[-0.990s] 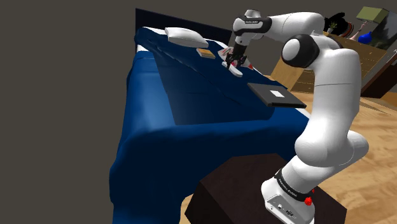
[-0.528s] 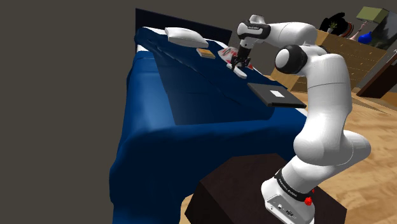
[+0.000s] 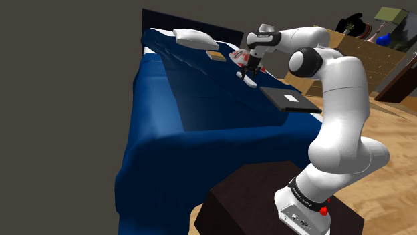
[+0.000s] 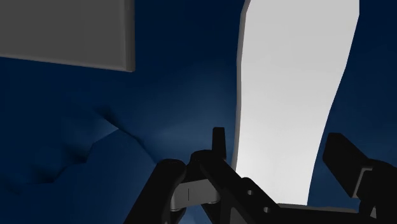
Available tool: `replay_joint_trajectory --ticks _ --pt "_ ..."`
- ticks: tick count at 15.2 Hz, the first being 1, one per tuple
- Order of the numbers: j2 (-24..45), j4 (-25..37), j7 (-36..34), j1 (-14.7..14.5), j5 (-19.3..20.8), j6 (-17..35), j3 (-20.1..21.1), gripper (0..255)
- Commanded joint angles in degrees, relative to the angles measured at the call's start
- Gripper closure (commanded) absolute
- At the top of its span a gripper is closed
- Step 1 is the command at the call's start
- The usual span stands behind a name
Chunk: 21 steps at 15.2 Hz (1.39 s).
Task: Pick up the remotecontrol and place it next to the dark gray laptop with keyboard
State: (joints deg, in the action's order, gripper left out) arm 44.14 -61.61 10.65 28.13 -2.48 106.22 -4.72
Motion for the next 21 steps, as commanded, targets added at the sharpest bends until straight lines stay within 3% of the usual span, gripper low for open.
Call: replay_joint_trajectory --ticks 1,12,13,18,21 --pt "0.39 -0.81 -0.07 -0.08 -0.02 1.25 0.03 255" --pt "0.85 -2.32 -0.06 -0.12 -0.06 3.23 0.06 255" --pt "0.84 -2.34 -0.06 -0.12 -0.05 3.23 0.06 0" --pt "0.84 -2.35 -0.06 -0.12 -0.06 3.24 0.06 0" --pt "-0.16 1.73 -0.15 -0.06 0.03 -1.84 0.01 0"
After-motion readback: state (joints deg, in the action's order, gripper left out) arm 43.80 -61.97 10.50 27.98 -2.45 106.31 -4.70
